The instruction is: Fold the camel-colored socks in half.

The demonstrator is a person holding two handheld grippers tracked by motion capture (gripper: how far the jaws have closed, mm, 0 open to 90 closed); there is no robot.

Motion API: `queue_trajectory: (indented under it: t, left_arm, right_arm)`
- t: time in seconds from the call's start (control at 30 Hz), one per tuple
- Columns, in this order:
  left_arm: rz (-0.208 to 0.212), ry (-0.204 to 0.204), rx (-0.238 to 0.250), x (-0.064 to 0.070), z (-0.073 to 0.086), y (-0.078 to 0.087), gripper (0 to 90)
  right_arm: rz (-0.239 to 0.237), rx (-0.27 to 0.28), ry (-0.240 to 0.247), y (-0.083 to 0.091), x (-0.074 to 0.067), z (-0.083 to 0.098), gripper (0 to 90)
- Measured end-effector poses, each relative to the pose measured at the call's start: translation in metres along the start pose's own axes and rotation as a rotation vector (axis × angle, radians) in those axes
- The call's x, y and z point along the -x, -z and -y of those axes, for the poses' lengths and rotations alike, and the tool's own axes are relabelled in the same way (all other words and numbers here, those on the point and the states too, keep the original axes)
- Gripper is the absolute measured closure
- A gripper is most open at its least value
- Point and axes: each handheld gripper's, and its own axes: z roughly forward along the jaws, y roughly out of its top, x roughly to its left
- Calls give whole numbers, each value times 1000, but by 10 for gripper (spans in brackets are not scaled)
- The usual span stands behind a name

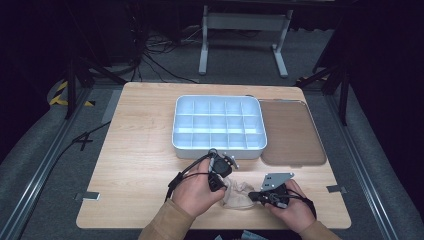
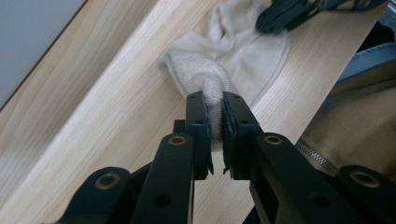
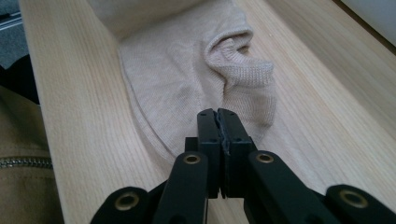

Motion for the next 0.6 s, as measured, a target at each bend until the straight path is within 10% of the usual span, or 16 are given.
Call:
queue_trajectory:
  t: [0.6]
  left_arm:
    - [39,-74,5,15,-19,-24,820]
  right_arm:
    - [-23,83,-17,-9,-5,2,890]
